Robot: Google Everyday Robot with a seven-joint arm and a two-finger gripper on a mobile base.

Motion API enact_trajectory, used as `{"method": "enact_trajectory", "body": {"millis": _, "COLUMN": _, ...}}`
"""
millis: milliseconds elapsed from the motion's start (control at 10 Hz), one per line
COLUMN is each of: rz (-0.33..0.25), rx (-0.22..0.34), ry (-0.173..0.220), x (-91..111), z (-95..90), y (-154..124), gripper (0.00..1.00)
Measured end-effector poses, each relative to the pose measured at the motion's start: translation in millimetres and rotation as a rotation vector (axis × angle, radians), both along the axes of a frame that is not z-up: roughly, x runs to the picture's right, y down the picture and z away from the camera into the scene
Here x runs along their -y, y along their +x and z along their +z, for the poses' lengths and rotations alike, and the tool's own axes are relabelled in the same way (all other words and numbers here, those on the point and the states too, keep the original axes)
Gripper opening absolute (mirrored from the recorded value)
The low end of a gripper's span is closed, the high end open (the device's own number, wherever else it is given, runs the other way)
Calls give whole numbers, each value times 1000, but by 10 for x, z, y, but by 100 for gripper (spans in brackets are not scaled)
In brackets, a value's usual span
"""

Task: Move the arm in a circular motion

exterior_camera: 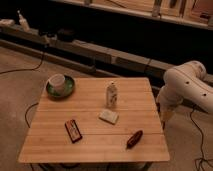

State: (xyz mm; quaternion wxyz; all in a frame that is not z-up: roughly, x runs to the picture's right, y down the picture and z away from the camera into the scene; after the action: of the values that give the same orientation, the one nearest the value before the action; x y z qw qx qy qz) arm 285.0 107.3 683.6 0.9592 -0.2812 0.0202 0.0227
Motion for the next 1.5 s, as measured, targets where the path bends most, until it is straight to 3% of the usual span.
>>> {"method": "enact_trajectory", "body": {"millis": 1300, "rz": -1, "rx": 0, "ry": -1, "x": -7, "z": -3, "y": -3, "gripper": 65}}
{"method": "enact_trajectory", "body": {"millis": 1400, "rz": -9, "rx": 9, "ry": 7, "x": 12, "z": -43, "y": -63, "gripper": 65}}
{"method": "enact_trajectory", "body": {"millis": 1500, "rz": -37, "rx": 49, "ry": 21, "x": 50, "z": -132, "y": -306, "gripper": 65}}
